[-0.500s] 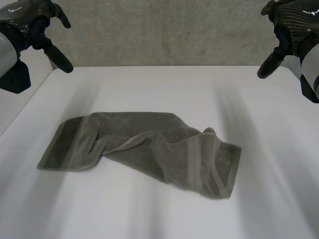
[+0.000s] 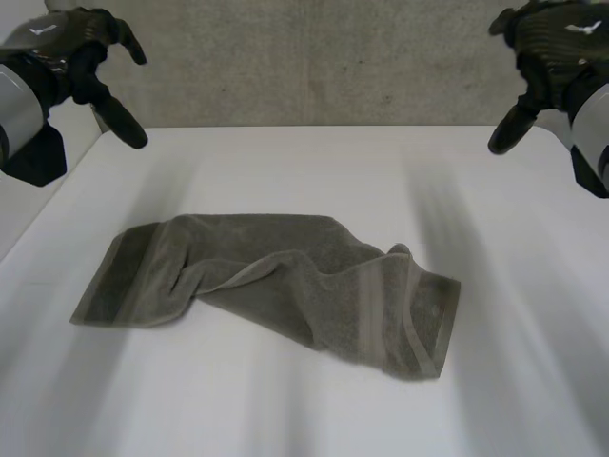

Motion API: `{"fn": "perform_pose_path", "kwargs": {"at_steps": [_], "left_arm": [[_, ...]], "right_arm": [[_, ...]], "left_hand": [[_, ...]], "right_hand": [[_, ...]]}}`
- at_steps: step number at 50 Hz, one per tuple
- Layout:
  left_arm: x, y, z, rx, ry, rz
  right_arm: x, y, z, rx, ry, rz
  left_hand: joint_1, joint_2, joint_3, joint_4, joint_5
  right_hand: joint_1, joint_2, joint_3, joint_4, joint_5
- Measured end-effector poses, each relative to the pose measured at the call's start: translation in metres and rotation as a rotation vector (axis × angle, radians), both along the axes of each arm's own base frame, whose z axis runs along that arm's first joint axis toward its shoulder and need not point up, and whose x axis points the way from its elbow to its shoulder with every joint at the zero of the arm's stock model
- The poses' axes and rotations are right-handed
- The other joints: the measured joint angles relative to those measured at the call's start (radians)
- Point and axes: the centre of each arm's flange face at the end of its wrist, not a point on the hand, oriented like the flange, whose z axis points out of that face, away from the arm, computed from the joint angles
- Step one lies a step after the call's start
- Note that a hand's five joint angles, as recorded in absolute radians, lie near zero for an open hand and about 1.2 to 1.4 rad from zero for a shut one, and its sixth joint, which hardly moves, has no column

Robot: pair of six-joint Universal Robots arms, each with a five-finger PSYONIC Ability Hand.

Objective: Fold the towel.

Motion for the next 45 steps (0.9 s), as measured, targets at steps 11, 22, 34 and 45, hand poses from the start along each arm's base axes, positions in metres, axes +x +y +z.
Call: {"fn": "perform_pose_path", "kwargs": {"at_steps": [11, 22, 34, 45], "left_arm": [[-0.030, -0.001, -0.061, 0.057, -0.306, -0.194], [-0.054, -0.012, -0.159, 0.245, -0.491, -0.303], [-0.050, -0.030, -0.232, 0.390, -0.593, -0.169], [-0.048, -0.037, -0.232, 0.346, -0.595, -0.107]], "right_arm": [[0.034, 0.000, -0.078, 0.273, 0.250, 0.338], [0.060, -0.014, -0.176, 0.481, 0.265, 0.412], [0.074, -0.014, -0.220, 0.521, 0.216, 0.393], [0.062, -0.029, -0.190, 0.429, 0.184, 0.322]], "left_hand": [[0.000, 0.000, 0.000, 0.000, 0.000], [0.000, 0.000, 0.000, 0.000, 0.000], [0.000, 0.000, 0.000, 0.000, 0.000], [0.002, 0.002, 0.003, 0.003, 0.033]], "right_hand": [[0.000, 0.000, 0.000, 0.000, 0.000], [-0.004, 0.000, 0.000, 0.000, 0.000], [0.653, 0.658, 0.634, 0.625, 0.651], [1.097, 1.069, 1.060, 1.073, 1.091]]}}
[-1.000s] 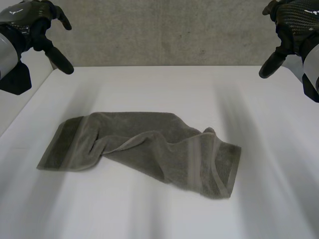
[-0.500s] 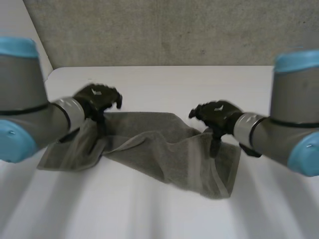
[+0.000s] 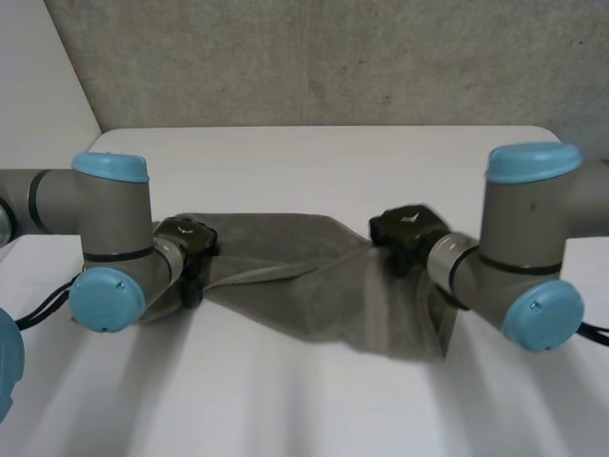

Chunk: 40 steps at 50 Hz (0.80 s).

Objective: Fold the towel.

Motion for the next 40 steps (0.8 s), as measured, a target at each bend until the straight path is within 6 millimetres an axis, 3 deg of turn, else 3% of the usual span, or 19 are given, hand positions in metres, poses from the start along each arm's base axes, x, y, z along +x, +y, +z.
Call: {"fn": "perform_pose_path", "kwargs": {"at_steps": [7, 13, 22, 34, 40], "left_arm": [[0.000, 0.000, 0.005, -0.020, -0.001, 0.009], [0.000, 0.000, 0.009, -0.035, -0.007, 0.021], [0.000, 0.000, 0.013, -0.052, -0.008, 0.032], [-0.002, 0.010, 0.007, -0.016, -0.015, 0.010], [-0.008, 0.028, 0.027, -0.043, -0.003, -0.016]], "right_arm": [[-0.036, -0.034, 0.030, -0.142, 0.001, -0.209], [-0.056, -0.050, 0.034, -0.180, 0.015, -0.305], [-0.057, -0.053, 0.027, -0.165, 0.024, -0.310], [-0.054, -0.050, 0.025, -0.155, 0.026, -0.296], [-0.054, -0.049, 0.022, -0.146, 0.030, -0.294]], "left_hand": [[0.000, 0.005, 0.000, 0.000, 0.012], [0.004, 0.015, 0.006, 0.003, 0.019], [0.245, 0.263, 0.256, 0.257, 0.252], [0.245, 0.267, 0.262, 0.262, 0.242], [0.233, 0.266, 0.262, 0.260, 0.235]], "right_hand": [[0.000, 0.000, 0.002, 0.004, 0.000], [0.000, 0.000, 0.002, 0.005, 0.000], [0.000, 0.000, 0.002, 0.005, 0.000], [0.003, 0.000, 0.002, 0.005, 0.000], [0.004, 0.000, 0.002, 0.005, 0.000]]}}
